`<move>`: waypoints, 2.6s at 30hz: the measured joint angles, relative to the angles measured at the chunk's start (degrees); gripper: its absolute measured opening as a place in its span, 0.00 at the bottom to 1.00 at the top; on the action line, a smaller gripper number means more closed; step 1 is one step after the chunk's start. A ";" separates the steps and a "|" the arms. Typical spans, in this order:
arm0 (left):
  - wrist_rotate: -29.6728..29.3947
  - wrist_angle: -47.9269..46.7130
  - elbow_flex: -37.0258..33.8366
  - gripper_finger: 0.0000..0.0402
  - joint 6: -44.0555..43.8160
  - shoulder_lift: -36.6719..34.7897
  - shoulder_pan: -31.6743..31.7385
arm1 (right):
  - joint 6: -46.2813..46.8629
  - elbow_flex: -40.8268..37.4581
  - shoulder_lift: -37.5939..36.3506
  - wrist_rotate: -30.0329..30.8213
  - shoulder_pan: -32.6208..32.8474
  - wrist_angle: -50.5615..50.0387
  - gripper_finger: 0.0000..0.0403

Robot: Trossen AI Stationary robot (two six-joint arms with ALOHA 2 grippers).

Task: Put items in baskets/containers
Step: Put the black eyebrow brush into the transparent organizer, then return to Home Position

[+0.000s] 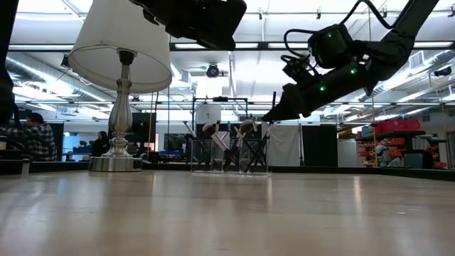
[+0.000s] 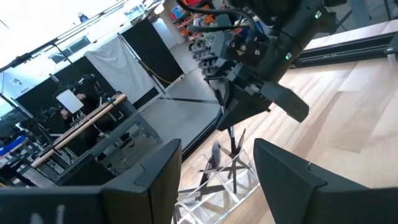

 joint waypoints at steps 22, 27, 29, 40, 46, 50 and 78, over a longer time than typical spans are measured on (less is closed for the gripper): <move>14.55 -9.89 0.07 0.51 4.05 -21.56 -1.33 | -8.78 -0.07 -35.59 0.08 9.96 -18.57 0.42; 47.57 -30.71 0.13 0.51 -7.06 -35.80 8.06 | -8.79 -0.02 -52.94 0.08 13.29 -28.64 0.40; 48.25 -36.82 -0.35 0.50 -7.38 -37.77 12.15 | -8.85 -0.02 -58.20 0.08 13.46 -34.50 0.39; 53.24 -22.46 -18.17 0.37 9.14 -53.26 14.74 | 0.23 -0.07 -79.60 0.09 13.22 -57.39 0.28; 52.98 -9.34 -33.57 0.34 8.73 -71.36 14.14 | 3.82 -7.04 -85.98 -2.33 13.22 -53.53 0.20; 57.08 3.96 -45.01 0.34 11.95 -80.71 14.14 | 6.88 -14.61 -87.23 -3.18 13.22 -45.63 0.18; 63.06 12.42 -66.58 0.34 21.09 -102.38 14.19 | 9.17 -32.96 -87.54 -14.59 13.22 -19.97 0.18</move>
